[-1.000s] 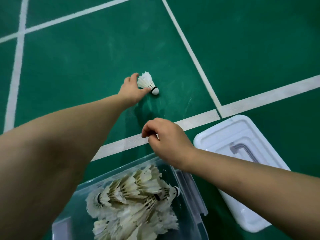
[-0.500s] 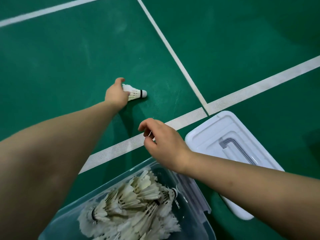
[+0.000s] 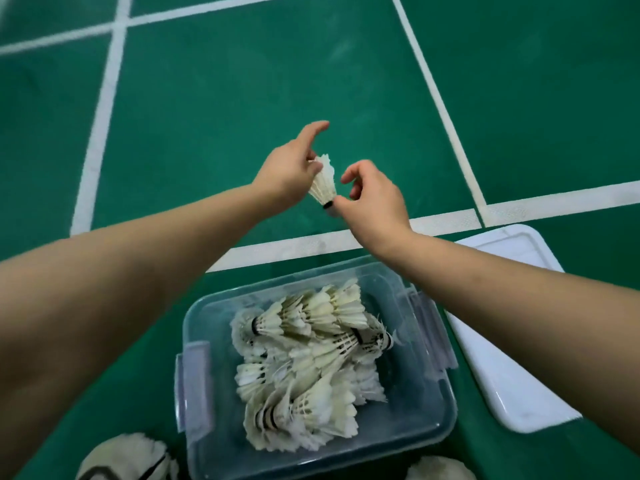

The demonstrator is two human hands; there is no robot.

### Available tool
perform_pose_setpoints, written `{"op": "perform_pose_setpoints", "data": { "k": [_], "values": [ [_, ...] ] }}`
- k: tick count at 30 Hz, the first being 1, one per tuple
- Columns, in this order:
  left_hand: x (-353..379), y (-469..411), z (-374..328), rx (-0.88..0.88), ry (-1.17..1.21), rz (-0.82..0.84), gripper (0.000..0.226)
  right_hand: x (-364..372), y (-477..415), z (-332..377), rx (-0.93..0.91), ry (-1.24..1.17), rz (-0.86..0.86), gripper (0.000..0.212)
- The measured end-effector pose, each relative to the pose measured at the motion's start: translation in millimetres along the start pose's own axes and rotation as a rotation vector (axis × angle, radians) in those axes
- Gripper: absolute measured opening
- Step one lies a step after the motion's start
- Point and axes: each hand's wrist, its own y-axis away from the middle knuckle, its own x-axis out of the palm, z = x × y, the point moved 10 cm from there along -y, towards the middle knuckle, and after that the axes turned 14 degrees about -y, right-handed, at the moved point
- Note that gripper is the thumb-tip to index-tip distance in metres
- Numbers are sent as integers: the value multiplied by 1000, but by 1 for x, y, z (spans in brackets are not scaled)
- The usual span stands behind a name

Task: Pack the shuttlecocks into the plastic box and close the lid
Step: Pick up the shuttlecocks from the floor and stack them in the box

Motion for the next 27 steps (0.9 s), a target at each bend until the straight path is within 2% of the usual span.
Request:
{"op": "perform_pose_setpoints", "data": {
  "k": [7,11,14,17,22,27],
  "values": [
    [-65,80,-17,-8,89,-136,49,14,37,51,-134,31,74,51],
    [-79,128,-35,-3,131,-173,48,2,72,86,-250,73,101,54],
    [-80,155,-50,19,179,-179,47,-9,98,93,-295,181,186,44],
    [-69,179,-68,65,201,-159,48,-21,123,76,-259,275,261,34],
    [-27,212,-86,100,229,-58,47,-28,159,35,-195,273,351,20],
    [-5,225,-88,88,252,-64,56,-42,176,1,-94,160,342,29]
  ]
}}
